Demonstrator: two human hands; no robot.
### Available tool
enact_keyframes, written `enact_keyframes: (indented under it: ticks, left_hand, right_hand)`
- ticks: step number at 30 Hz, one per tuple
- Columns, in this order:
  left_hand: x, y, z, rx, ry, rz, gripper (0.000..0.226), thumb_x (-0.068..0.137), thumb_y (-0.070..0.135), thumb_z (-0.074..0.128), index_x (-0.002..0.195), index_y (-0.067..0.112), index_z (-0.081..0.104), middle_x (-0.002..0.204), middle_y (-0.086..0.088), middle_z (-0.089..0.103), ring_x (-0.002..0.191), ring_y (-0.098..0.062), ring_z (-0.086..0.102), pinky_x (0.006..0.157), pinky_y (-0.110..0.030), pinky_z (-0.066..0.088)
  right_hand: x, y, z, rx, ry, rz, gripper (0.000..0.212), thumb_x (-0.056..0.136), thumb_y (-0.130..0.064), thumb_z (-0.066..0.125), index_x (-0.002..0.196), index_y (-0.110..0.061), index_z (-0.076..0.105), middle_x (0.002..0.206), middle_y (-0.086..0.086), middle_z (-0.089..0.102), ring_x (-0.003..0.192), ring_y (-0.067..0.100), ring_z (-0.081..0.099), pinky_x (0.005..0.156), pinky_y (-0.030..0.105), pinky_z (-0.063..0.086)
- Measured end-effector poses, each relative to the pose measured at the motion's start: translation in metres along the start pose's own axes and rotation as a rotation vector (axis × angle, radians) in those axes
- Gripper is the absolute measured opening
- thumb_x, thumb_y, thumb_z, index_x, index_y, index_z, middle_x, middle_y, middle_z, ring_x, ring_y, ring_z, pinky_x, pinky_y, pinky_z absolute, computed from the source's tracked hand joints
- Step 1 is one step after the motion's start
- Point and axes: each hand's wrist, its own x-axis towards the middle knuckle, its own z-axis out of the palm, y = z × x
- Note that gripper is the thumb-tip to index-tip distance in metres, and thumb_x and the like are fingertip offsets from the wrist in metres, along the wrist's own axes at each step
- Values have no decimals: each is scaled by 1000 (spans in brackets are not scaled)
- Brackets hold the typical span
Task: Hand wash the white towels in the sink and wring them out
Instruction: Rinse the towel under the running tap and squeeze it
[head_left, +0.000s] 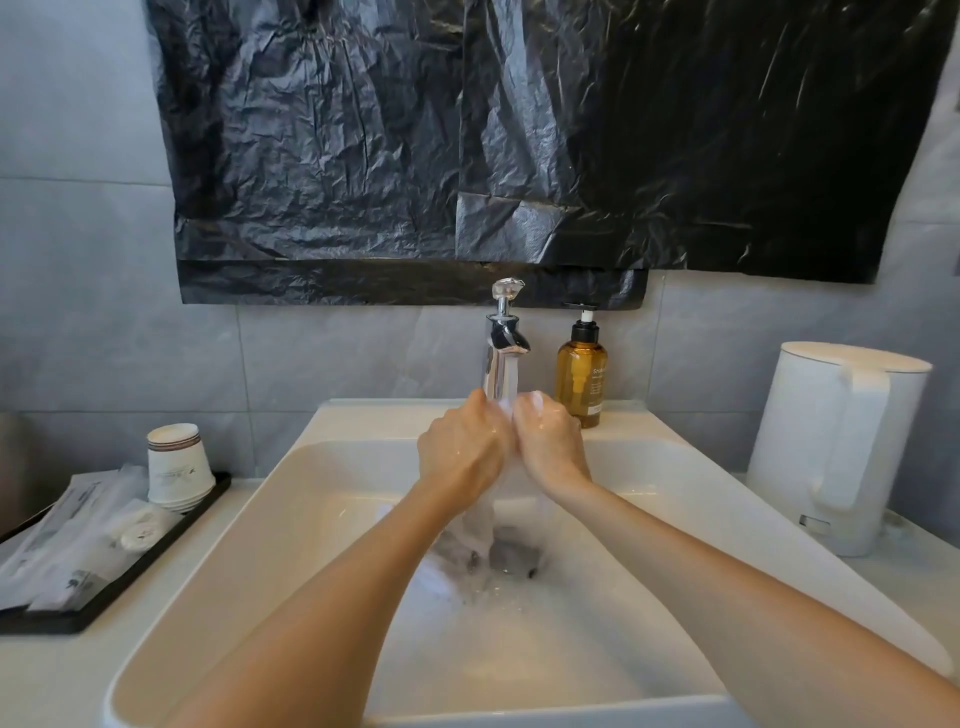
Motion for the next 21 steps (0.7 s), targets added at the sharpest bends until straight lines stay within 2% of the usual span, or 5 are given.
enact_keyframes:
  ticks: [4,9,11,14,21]
  left_hand:
    - [2,-1,-1,-6,-48,17,32,100,40,25,94,18,47,101,-10,64,84,-32,51,75,-39,39]
    - [4,3,-11,-518,-259,88,59,95,63,33,137,22,38,133,-3,54,112,-21,56,95,-39,46]
    - [1,4,-13,-650,-380,70,79,88,59,56,149,26,19,143,-1,45,118,-19,54,94,-33,46]
    - [0,1,-10,-497,-533,49,122,71,42,84,154,30,-5,153,-2,28,133,-24,40,98,-29,37]
    - [12,-14,-18,-270,-634,-62,91,66,38,87,141,21,38,133,-4,51,113,-22,54,101,-38,47]
  right_hand:
    - [3,0,-10,-140,-44,16,32,100,-23,35,84,-10,60,87,10,59,86,32,56,66,33,38]
    - [14,-11,-28,347,34,247,30,101,-32,37,81,-18,56,78,6,59,72,19,57,55,25,44]
    - [21,-16,-37,421,117,308,30,100,-34,38,94,-13,59,87,8,62,80,24,60,61,29,48]
    - [35,-11,-50,488,227,351,36,100,-40,38,105,-11,59,109,13,64,102,32,60,88,42,51]
    - [43,21,-72,373,417,335,18,95,-36,56,99,-19,50,102,5,58,91,21,54,78,35,48]
